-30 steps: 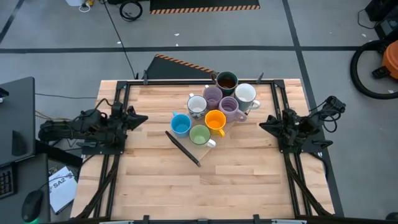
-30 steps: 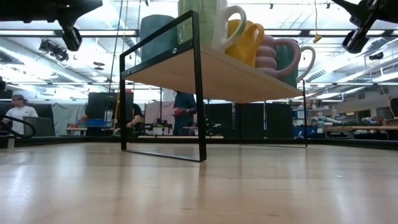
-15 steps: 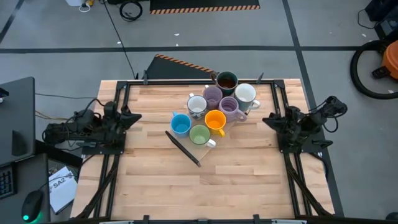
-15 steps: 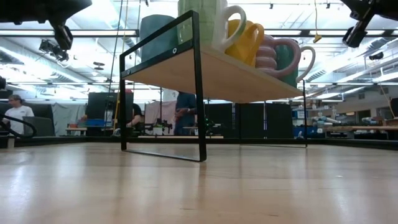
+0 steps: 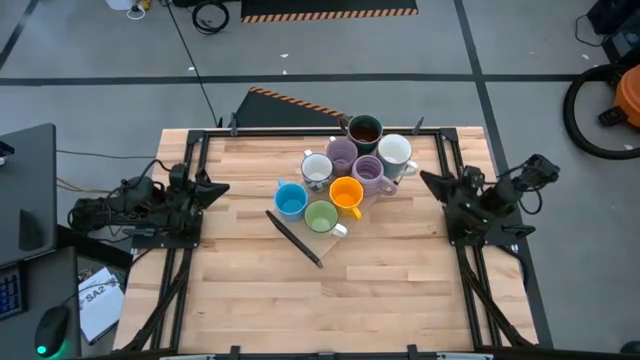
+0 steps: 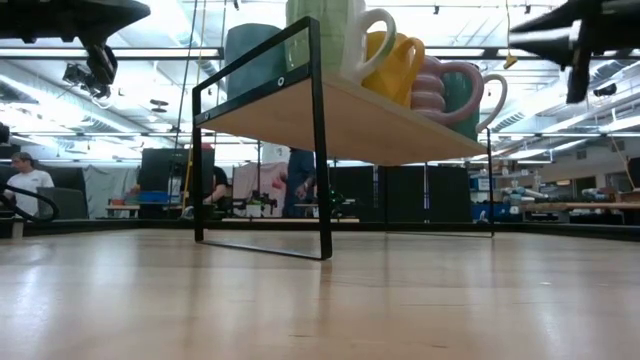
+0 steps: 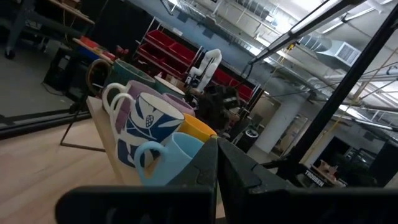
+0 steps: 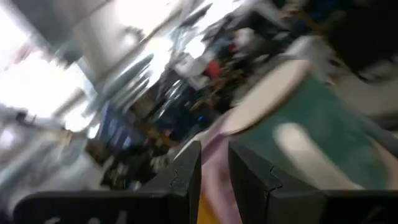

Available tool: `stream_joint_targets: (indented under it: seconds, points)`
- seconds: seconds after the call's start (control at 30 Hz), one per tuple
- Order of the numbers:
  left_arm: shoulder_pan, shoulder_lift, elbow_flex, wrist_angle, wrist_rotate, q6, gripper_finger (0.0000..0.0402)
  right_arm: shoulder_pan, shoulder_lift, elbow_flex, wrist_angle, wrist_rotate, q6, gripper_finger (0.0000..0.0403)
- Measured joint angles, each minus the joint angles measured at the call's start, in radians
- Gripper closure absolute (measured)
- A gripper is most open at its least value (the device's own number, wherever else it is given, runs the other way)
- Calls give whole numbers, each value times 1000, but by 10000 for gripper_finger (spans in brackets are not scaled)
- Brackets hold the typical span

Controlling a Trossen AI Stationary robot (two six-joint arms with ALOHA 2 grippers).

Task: Place coffee mugs
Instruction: Return to Home Position

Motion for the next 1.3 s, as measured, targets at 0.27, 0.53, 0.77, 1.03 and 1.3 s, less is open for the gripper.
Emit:
stream_joint_targets:
  seconds: [0.27,0.53,0.77,1.03,1.3]
  points:
    - [0,0,0,0,-6,-5,392,-102,43,0,-50,-209,173,317]
    - [0,0,0,1,-6,-4,392,-209,202,0,168,-382,94,317]
    - [0,0,0,0,-6,-11,392,-242,210,0,224,-633,-18,317]
    - [0,0,0,-6,8,-19,392,-241,103,0,91,-667,-35,317]
    - [0,0,0,-41,11,-37,392,-241,1,0,-114,-664,16,317]
